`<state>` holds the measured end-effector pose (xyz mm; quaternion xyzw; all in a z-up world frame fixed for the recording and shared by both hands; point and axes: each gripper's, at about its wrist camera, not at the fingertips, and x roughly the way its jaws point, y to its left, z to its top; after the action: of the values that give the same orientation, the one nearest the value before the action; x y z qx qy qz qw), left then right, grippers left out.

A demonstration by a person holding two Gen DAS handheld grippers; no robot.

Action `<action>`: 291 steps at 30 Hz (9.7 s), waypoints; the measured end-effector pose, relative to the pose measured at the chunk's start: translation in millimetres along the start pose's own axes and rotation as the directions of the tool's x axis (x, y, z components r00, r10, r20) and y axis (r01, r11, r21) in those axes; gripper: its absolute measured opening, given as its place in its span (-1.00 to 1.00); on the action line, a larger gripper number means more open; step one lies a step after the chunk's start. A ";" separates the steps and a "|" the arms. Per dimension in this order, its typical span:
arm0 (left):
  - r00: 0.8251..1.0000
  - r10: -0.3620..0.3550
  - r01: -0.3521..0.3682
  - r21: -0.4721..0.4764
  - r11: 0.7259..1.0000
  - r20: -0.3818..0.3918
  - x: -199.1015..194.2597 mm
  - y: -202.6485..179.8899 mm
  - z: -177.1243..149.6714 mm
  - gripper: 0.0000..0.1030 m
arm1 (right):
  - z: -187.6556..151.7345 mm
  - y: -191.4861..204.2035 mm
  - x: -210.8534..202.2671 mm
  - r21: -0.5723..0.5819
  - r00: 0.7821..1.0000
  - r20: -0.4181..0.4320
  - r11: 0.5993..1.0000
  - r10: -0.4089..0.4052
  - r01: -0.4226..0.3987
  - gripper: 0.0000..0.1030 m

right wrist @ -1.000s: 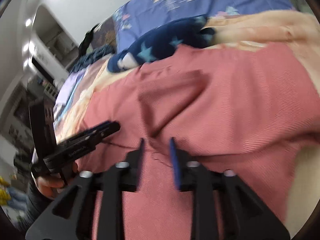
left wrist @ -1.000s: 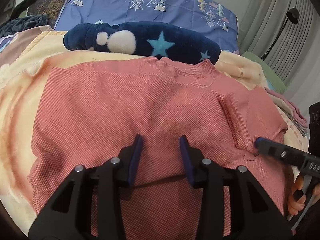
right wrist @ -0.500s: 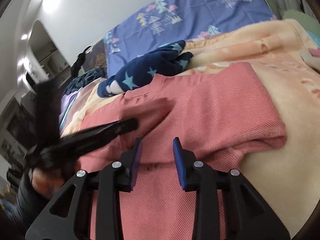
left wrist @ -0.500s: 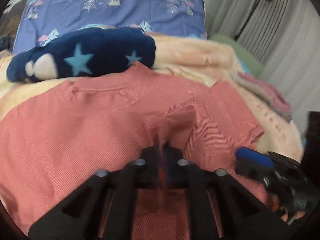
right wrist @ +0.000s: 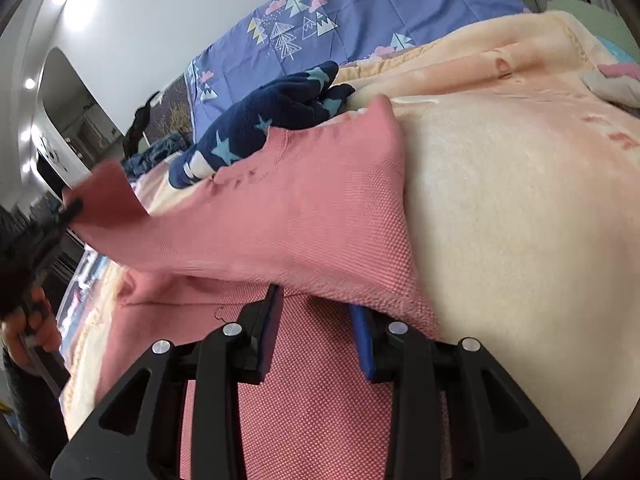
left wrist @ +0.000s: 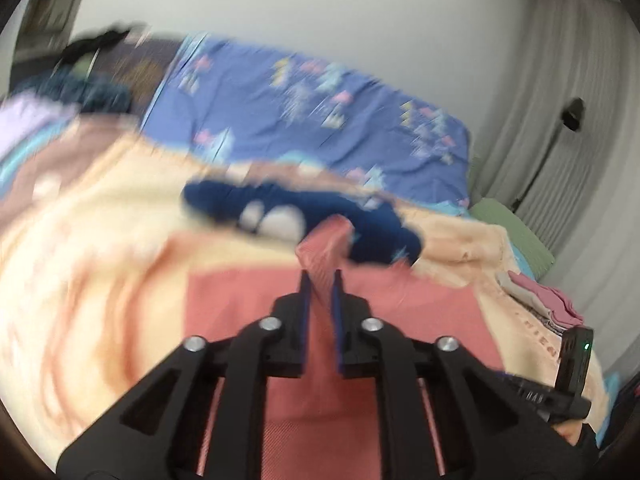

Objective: Fold small clothes

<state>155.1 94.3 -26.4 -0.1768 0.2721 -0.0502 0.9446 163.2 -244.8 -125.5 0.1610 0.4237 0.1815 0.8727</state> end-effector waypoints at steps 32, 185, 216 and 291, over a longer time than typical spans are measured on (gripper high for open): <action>0.955 0.223 -0.165 0.274 0.947 -0.194 71.3 22.4 -6.7 -0.89 | -3.2 2.2 3.9 -0.029 1.000 0.001 1.000 0.000 0.000 -0.16; 0.963 0.244 -0.160 0.481 0.862 -0.117 28.3 -19.0 -44.2 0.30 | 23.4 -16.0 -13.8 -0.029 0.990 -0.011 0.990 -0.137 0.137 -0.92; 0.916 0.259 -0.126 0.395 0.910 -0.306 -24.0 27.6 -101.8 0.69 | -27.9 -23.8 -52.8 -0.106 0.992 -0.077 0.990 -0.101 0.093 -0.67; 0.979 -0.164 0.187 0.213 0.959 -0.119 -254.9 -28.8 -105.4 -0.91 | -85.3 29.9 -274.9 -0.230 0.928 0.143 0.924 0.343 -0.306 -0.95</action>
<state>-116.7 83.8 27.3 -0.0902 0.2949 -0.1731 0.9354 -68.4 -332.2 24.5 0.1546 0.2892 0.3512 0.8770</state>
